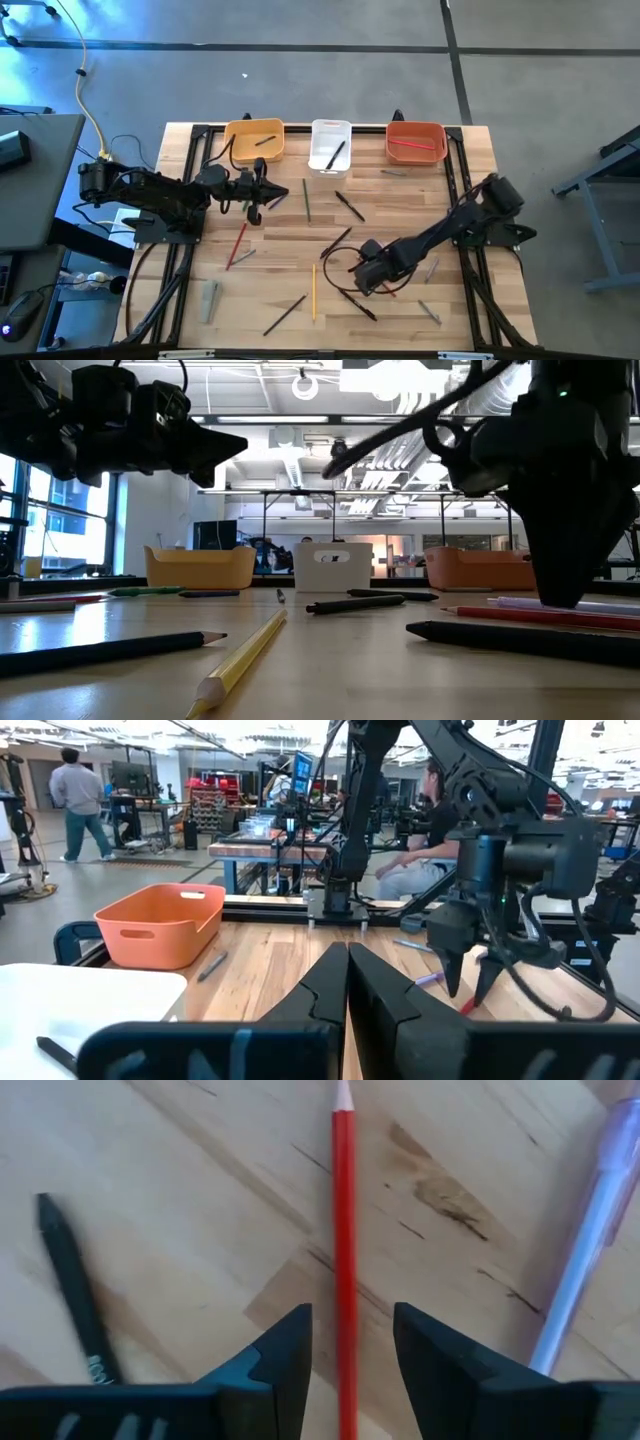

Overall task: Sort crayons/erasers/pens/pencils in bins
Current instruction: Put the red pencil into the orange bin

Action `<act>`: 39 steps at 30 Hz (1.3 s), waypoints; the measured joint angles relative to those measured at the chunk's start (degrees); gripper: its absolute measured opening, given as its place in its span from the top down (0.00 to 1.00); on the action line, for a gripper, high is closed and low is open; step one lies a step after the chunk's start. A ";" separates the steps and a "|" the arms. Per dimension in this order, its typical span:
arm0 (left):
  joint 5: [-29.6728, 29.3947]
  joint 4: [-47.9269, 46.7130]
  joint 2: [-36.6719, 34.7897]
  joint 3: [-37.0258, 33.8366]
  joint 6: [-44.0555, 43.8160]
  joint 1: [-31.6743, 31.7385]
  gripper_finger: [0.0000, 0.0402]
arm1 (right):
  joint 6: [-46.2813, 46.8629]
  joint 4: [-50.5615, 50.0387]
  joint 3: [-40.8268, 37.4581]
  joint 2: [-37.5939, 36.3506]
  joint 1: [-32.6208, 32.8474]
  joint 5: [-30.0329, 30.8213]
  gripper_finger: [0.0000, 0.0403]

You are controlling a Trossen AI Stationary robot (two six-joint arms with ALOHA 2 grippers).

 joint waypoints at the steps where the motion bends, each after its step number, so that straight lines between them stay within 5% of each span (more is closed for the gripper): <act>1: 0.00 0.01 0.00 0.00 0.00 0.00 1.00 | 0.45 -0.38 0.00 0.32 0.00 0.32 0.66; 24: 0.02 -0.20 0.00 0.02 -0.45 0.00 1.00 | -3.85 -3.66 0.18 2.49 -1.00 -0.45 0.95; 39: 0.02 -0.17 0.00 0.04 -0.63 0.02 1.00 | -9.80 -3.93 -0.22 -5.99 -2.39 0.29 0.96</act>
